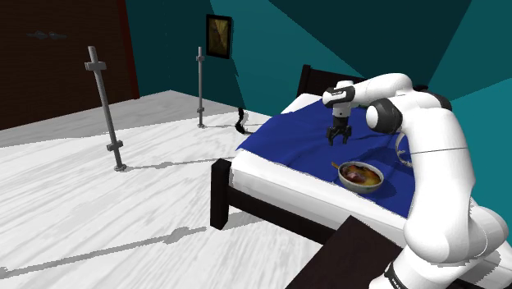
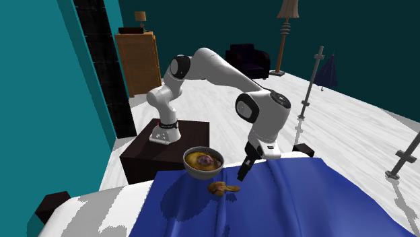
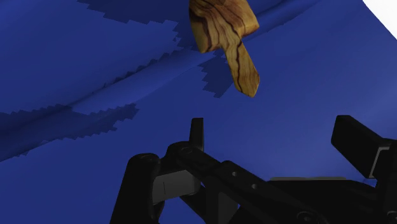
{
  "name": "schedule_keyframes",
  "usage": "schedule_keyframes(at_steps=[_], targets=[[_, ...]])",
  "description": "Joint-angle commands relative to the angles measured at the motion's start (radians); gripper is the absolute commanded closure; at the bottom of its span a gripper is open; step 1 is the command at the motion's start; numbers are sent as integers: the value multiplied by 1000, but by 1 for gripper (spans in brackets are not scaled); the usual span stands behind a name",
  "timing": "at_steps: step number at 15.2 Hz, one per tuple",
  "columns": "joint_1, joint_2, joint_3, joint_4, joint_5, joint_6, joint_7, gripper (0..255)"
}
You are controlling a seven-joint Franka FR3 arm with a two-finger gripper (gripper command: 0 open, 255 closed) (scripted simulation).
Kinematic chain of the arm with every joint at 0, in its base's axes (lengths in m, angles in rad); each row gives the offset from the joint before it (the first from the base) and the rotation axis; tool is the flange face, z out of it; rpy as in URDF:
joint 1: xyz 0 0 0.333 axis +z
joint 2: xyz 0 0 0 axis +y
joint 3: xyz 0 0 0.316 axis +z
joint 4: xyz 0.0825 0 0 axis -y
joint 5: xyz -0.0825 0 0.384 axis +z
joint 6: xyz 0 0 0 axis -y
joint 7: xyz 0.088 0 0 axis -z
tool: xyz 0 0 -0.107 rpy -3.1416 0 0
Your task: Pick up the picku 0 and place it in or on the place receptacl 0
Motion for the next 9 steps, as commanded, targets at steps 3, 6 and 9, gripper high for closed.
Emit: schedule_keyframes(at_steps=[3,6,9], targets=[[0,0,0,-1,0,1,0,0],[0,0,0,-1,0,1,0,255],[0,0,0,-1,0,1,0,255]])
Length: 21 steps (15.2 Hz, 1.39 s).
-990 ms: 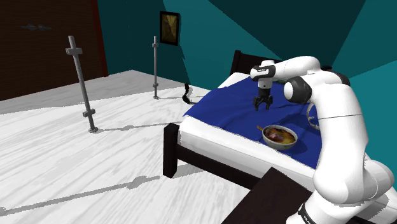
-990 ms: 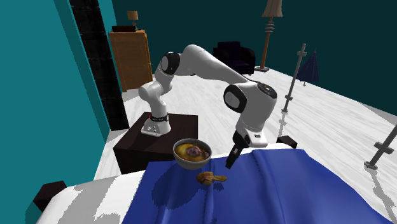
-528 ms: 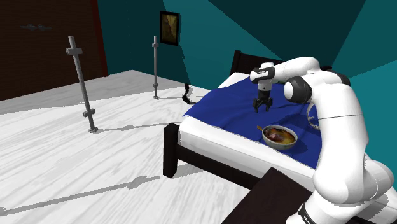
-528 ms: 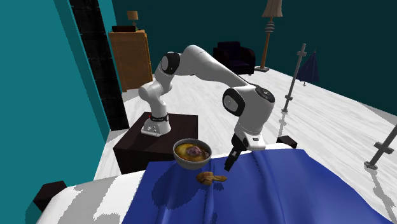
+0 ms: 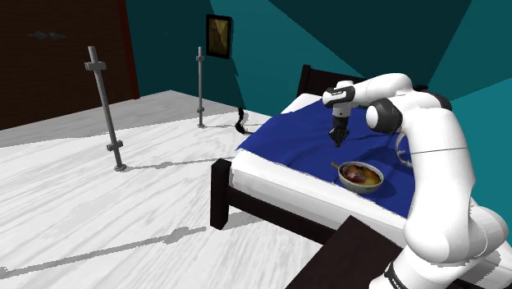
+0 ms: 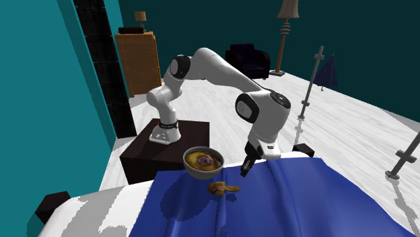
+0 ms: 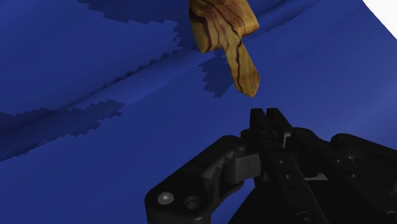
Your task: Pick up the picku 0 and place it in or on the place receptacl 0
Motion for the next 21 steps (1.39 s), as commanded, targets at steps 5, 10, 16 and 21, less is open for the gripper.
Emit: schedule_keyframes(at_steps=[5,10,16,21], targets=[[0,0,0,0,0,0,0,255],[-26,-169,34,-378,26,319,-250,0],[-112,-212,96,-590,117,561,-539,0],[-118,-168,107,-598,135,611,-550,0]])
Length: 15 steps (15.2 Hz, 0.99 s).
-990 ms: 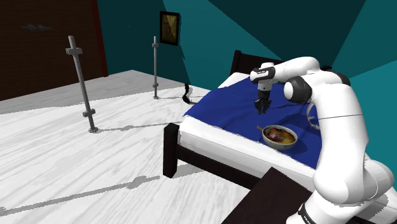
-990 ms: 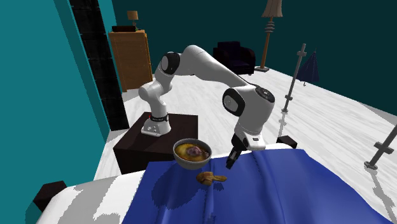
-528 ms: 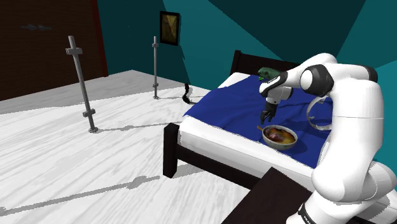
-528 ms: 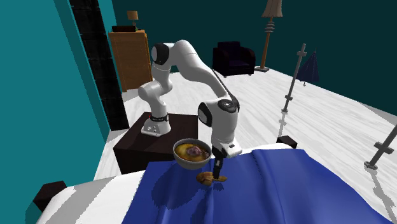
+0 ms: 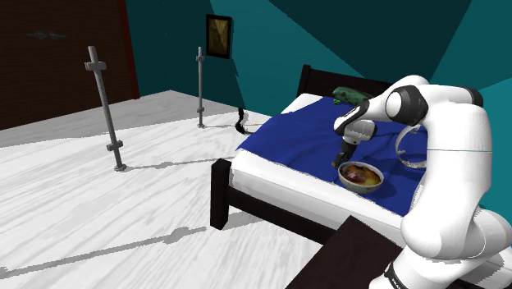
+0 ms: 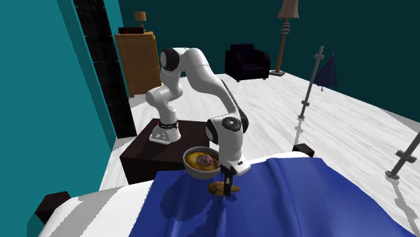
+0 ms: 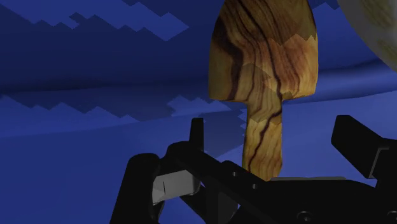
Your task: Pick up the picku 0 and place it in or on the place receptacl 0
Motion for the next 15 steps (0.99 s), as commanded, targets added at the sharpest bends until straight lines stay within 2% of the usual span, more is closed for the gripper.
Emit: schedule_keyframes(at_steps=[1,8,9,15], targets=[[-2,13,4,-2,5,15,-4,0],[-2,13,4,-1,5,14,-4,0],[-2,13,4,-1,5,14,-4,255],[-2,13,4,-1,5,14,-4,255]])
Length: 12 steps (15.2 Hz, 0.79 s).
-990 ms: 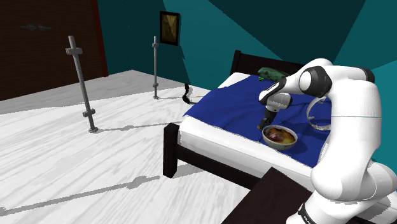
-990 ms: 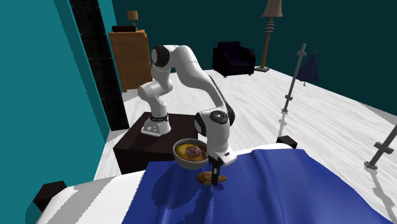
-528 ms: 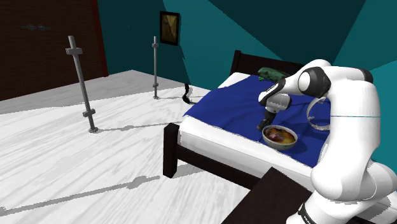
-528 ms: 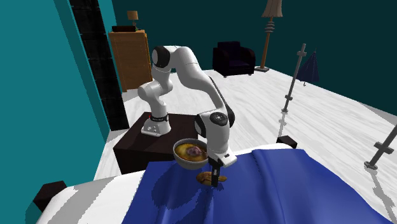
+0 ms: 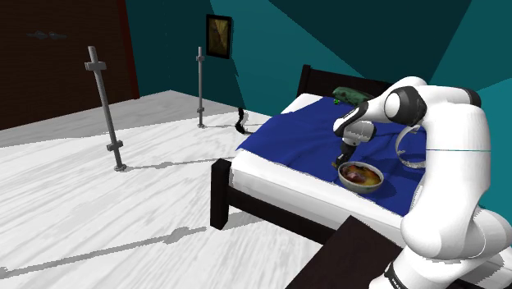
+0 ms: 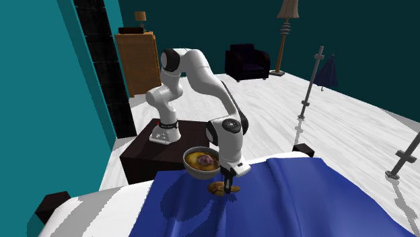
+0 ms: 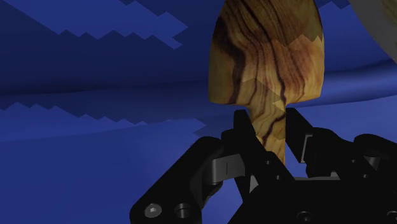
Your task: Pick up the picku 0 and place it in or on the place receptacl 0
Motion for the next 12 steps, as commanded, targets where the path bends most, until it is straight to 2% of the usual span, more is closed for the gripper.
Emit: schedule_keyframes(at_steps=[1,12], targets=[[0,0,0,0,0,0,0,255],[14,-79,-20,13,-33,-89,23,255]])
